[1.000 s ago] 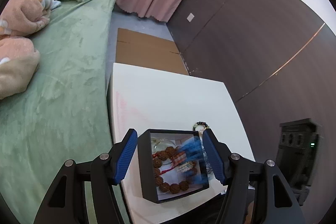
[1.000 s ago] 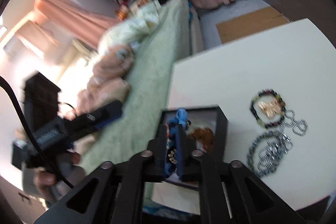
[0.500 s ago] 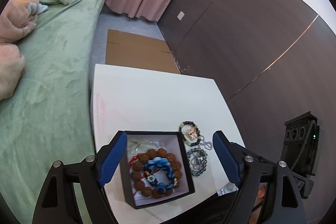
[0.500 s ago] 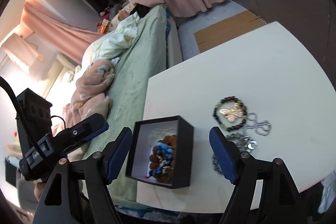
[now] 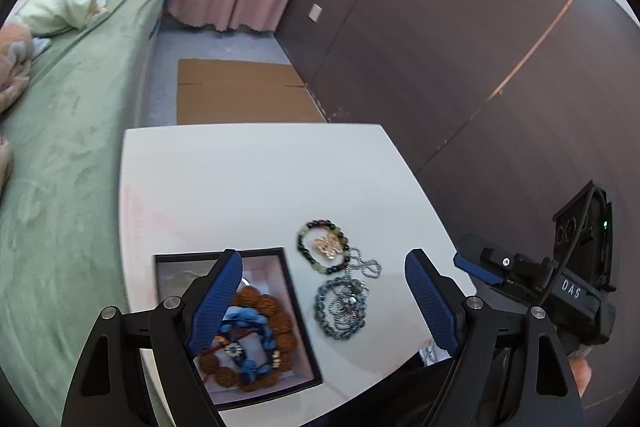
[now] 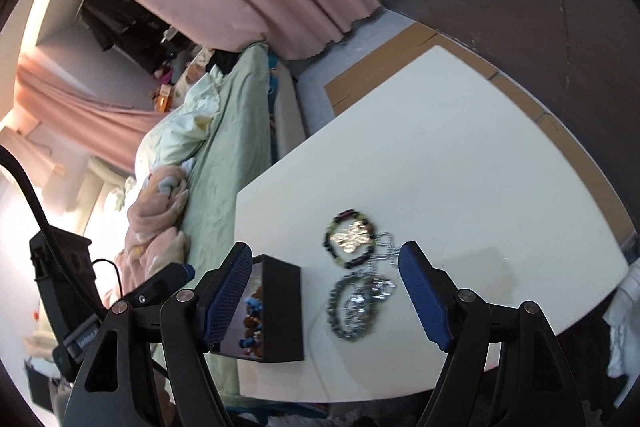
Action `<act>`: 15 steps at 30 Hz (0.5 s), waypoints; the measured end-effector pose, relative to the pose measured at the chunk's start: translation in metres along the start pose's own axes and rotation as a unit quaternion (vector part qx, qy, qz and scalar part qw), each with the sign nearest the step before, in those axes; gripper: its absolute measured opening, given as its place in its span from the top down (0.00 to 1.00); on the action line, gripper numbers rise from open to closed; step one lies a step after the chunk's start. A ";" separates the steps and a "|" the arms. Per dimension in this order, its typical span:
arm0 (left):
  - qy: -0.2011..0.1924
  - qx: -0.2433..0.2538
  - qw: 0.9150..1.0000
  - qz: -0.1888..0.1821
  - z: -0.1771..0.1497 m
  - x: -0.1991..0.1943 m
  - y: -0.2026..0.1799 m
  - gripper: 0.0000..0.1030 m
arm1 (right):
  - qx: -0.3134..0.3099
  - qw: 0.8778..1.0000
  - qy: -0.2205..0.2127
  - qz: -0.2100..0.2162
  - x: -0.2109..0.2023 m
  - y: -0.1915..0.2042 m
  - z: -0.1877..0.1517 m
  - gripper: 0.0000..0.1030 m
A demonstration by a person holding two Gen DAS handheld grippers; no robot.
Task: Organize jewelry
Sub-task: 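Move the left gripper to the grey-green bead bracelet beside the chains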
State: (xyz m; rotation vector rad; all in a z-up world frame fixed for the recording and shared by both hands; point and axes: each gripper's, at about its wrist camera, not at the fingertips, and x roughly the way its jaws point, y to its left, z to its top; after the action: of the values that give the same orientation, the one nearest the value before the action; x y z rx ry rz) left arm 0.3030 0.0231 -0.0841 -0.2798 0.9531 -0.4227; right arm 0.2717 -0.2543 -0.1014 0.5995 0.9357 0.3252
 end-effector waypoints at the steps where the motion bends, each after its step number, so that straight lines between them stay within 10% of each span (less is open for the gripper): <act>1: 0.002 0.004 1.000 0.000 0.000 0.002 -0.003 0.18 | 0.003 1.000 0.000 -0.001 -0.002 -0.003 0.001 0.26; 7: 0.026 0.036 0.999 -0.002 -0.004 0.024 -0.026 0.20 | 0.014 1.000 -0.001 -0.010 -0.011 -0.022 0.005 0.26; 15: 0.107 0.044 0.993 -0.030 -0.019 0.064 -0.047 0.53 | 0.038 0.999 0.006 -0.012 -0.018 -0.049 0.008 0.26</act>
State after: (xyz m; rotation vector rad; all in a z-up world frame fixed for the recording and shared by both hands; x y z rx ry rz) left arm 0.3087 -0.0489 -0.1214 -0.1849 1.1333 -0.5568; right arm 0.2687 -0.3046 -0.1155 0.6557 0.9693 0.2731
